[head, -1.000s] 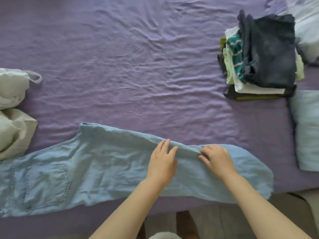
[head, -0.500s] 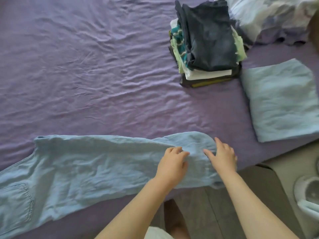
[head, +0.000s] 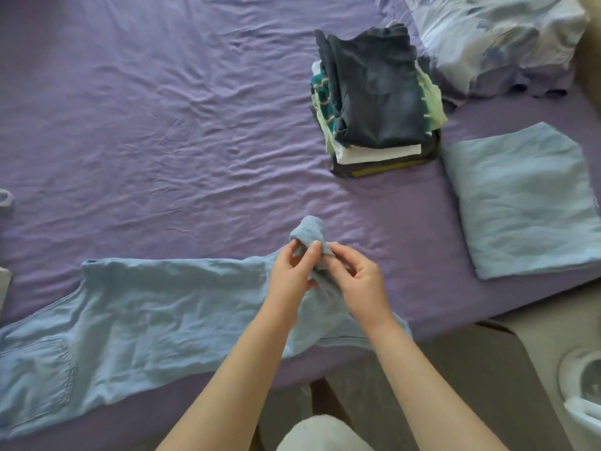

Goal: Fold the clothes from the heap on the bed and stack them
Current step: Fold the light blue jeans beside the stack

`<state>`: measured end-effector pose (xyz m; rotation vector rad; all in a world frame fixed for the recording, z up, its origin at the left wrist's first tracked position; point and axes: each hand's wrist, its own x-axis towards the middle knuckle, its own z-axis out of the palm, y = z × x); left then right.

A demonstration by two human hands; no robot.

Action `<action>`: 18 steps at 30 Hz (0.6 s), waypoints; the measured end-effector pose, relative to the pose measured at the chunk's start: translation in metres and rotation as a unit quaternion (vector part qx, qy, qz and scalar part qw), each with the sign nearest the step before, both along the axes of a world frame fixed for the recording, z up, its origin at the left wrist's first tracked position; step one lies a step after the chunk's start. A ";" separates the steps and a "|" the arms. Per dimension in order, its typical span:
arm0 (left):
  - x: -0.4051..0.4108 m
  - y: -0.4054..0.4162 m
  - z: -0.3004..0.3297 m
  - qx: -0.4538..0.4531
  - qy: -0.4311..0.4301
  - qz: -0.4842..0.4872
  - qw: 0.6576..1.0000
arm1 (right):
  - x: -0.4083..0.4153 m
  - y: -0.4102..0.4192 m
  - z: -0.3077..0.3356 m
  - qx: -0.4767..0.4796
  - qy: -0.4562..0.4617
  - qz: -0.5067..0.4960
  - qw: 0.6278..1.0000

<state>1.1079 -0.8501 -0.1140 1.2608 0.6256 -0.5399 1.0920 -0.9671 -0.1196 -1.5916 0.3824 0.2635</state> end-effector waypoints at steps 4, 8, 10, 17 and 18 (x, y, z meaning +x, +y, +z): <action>0.000 0.056 0.007 0.086 -0.004 0.038 0.996 | -0.003 0.048 -0.003 0.045 0.016 0.074 0.996; -0.014 0.118 0.005 0.119 0.009 0.079 0.990 | -0.015 0.088 -0.005 -0.045 -0.055 0.130 0.989; -0.025 0.156 0.005 0.135 0.009 0.106 0.985 | -0.022 0.105 -0.010 -0.111 -0.075 0.173 0.976; -0.082 0.314 0.008 0.288 0.003 0.158 0.944 | -0.046 0.177 -0.033 -0.207 -0.087 0.308 0.924; -0.089 0.331 0.008 0.327 0.007 0.161 0.931 | -0.049 0.190 -0.037 -0.213 -0.082 0.322 0.919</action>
